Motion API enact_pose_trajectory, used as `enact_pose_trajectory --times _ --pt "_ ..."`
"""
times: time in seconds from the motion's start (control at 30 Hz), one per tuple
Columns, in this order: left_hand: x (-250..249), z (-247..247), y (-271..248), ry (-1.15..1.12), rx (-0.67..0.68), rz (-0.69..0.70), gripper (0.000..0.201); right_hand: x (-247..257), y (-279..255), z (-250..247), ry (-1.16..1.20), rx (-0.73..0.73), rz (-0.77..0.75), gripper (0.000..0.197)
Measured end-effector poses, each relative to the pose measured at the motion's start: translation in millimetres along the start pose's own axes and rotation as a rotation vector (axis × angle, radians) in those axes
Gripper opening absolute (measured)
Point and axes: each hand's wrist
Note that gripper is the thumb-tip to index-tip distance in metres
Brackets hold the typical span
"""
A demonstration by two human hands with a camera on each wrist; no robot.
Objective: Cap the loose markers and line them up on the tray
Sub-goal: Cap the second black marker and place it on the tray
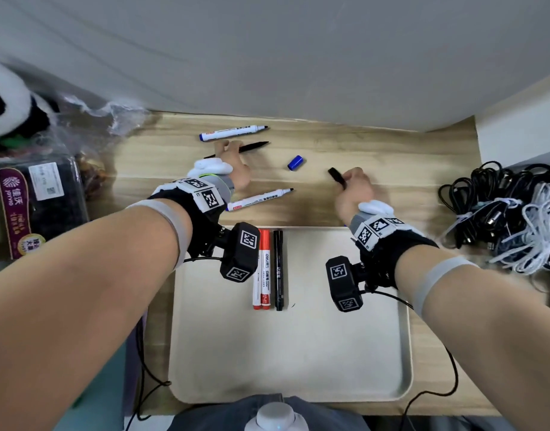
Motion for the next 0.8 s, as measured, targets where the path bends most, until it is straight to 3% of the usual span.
enact_pose_trajectory --times 0.13,0.3,0.43,0.63,0.8 --pt "-0.4 -2.6 7.5 0.059 0.052 -0.042 0.053 10.4 -3.1 10.7 0.116 -0.011 -0.083 0.026" --pt "7.7 -2.4 -1.6 0.225 0.132 -0.033 0.032 23.1 -7.7 13.3 0.297 -0.001 -0.058 0.022" --pt "14.0 -1.7 -11.5 0.217 0.241 -0.068 0.025 24.5 -16.3 14.9 0.37 0.087 -0.08 0.006" --pt "13.6 -1.8 -34.3 0.134 0.158 0.053 0.024 24.1 -34.5 7.6 0.319 0.131 -0.149 0.021" --pt "14.9 -4.3 -52.9 0.127 0.14 0.091 0.023 18.2 -50.5 -1.0 0.192 0.199 -0.227 0.021"
Point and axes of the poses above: each hand's wrist, its own y-axis towards the middle knuckle, its own z-axis out of the palm, x = y × z, and after that the axes turned 13 degrees about -y, right-handed
